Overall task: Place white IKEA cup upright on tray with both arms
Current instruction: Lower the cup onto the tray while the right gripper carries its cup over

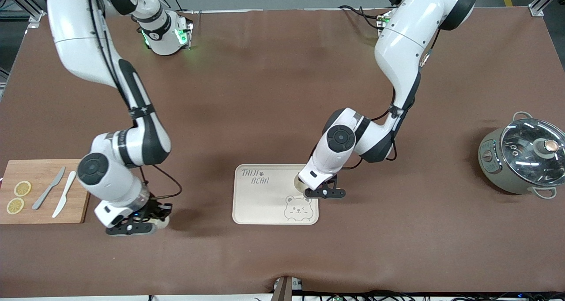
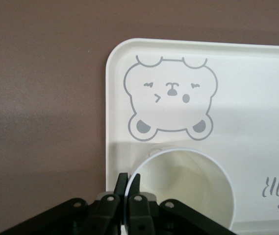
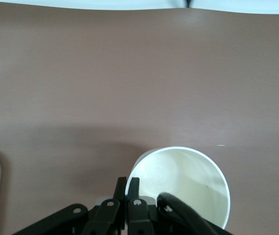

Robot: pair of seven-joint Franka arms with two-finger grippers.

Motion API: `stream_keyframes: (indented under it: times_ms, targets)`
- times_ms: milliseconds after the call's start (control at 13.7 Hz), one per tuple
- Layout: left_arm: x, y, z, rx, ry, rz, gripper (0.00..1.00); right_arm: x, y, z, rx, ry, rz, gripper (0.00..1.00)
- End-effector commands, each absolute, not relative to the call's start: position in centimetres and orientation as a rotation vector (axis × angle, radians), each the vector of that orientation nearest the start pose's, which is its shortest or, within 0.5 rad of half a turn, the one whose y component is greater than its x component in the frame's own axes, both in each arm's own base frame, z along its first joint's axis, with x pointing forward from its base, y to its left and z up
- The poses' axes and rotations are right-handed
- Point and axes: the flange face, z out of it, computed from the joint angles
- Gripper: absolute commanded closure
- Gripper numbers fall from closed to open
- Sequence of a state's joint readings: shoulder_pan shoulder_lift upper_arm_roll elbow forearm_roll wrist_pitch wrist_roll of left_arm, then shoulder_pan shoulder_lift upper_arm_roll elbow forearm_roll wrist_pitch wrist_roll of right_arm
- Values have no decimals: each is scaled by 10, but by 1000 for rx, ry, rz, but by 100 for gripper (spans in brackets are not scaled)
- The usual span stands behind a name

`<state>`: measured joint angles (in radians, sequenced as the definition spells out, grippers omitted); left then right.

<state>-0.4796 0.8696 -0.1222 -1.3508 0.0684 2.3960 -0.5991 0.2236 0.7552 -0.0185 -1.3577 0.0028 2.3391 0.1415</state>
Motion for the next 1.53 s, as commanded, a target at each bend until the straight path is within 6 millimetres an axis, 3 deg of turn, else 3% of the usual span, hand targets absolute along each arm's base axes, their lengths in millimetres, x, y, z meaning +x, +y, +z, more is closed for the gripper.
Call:
stream_keyframes:
  times_ms: [0,73,146,219,291,510,728,947,1238,1457]
  targets:
    - [639,-411,212,-3254,-26,-233,100,741,202,296,-3096,-156,-330,100]
    - [639,-411,212,-3254,-28,-233,100,738,230,297,-3101,-174,-298,100]
    - [638,-411,211,-3252,-16,-233,19,739,247,297,-3109,-159,-264,100]
    - [638,-411,208,-3233,4,-247,0,738,265,297,-3115,-168,-240,100]
    - [634,-419,213,-3218,27,-274,0,737,280,294,-3121,-195,-227,100]
    - [640,-413,223,-3219,-118,-296,0,723,323,284,-3126,-219,-222,100]
    - [643,-411,237,-3223,-130,-314,0,709,354,282,-3117,-230,-224,100]
    - [646,-405,267,-3215,-136,-315,0,690,393,285,-3100,-202,-242,100]
    - [669,-357,309,-3189,-72,-309,0,668,431,271,-3094,-188,-238,100]
    - [687,-310,332,-3171,17,-300,0,665,432,259,-3099,-196,-232,100]
